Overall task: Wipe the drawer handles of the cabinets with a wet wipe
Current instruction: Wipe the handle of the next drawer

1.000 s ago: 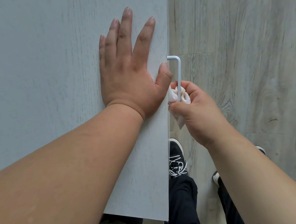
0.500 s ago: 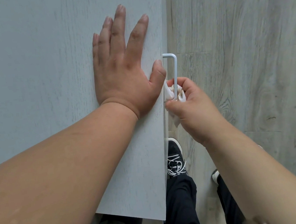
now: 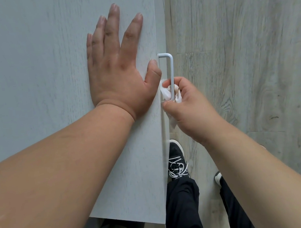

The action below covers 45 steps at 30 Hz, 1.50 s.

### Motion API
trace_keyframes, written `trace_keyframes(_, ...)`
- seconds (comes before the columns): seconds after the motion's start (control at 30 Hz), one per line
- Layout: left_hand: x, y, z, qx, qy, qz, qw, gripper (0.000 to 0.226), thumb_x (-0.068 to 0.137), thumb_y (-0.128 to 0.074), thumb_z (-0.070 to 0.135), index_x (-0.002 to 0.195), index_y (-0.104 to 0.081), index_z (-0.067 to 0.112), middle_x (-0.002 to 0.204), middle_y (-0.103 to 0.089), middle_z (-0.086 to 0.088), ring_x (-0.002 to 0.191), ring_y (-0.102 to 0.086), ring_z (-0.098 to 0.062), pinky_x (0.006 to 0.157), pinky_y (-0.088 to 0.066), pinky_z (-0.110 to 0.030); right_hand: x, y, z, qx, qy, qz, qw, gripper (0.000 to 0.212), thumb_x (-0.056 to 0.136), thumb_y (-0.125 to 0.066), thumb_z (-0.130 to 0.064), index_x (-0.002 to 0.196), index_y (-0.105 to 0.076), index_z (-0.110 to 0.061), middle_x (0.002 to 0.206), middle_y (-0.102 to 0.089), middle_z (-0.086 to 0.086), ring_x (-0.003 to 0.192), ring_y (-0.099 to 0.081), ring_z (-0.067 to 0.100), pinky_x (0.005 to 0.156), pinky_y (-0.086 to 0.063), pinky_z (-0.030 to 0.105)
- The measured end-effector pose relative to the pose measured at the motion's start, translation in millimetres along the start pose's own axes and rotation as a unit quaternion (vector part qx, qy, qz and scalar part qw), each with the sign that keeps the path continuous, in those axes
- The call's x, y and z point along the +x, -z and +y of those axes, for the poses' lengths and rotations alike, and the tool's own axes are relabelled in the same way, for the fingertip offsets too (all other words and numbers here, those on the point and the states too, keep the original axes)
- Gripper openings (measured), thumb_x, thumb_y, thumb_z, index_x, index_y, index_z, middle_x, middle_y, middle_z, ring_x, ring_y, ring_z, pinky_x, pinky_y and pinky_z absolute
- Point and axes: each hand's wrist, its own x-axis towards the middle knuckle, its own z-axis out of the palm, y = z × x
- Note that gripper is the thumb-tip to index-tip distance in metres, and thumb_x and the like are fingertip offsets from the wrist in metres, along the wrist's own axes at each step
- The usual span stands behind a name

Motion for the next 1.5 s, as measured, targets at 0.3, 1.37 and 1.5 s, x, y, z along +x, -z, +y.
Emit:
trace_keyframes(0.3,0.5,0.1,0.3,-0.002,0.002,-0.004,1.000,0.076,0.089,-0.044,0.050,0.161,-0.034,0.028,0.172,-0.021,-0.010,0.158,-0.018,-0.035,0.128,-0.013,-0.054,5.7,12.9,-11.9,0.058,0.033,-0.014,0.998,0.045,0.089,-0.054,0.010,0.119,-0.066,-0.023,0.096,-0.074,-0.005,0.086,-0.069,0.011,0.076,-0.053,0.026)
trace_keyframes(1.37,0.2,-0.7,-0.5,-0.003,-0.005,0.001,1.000,0.077,0.090,-0.047,0.050,0.161,-0.034,0.025,0.171,-0.021,-0.012,0.157,-0.019,-0.037,0.127,-0.013,-0.056,31.5,5.3,-33.8,0.109,0.026,0.053,0.992,0.054,0.074,-0.056,-0.014,0.127,-0.063,-0.016,0.102,-0.071,0.000,0.090,-0.068,0.012,0.081,-0.054,0.027)
trace_keyframes(1.5,0.0,-0.9,-0.3,-0.002,-0.006,0.001,1.000,0.077,0.090,-0.046,0.050,0.161,-0.034,0.025,0.171,-0.021,-0.012,0.157,-0.019,-0.037,0.128,-0.013,-0.055,40.7,6.6,-44.0,0.124,0.023,0.069,0.990,0.056,0.073,-0.061,-0.016,0.130,-0.062,-0.014,0.113,-0.069,0.003,0.099,-0.069,0.013,0.095,-0.057,0.033)
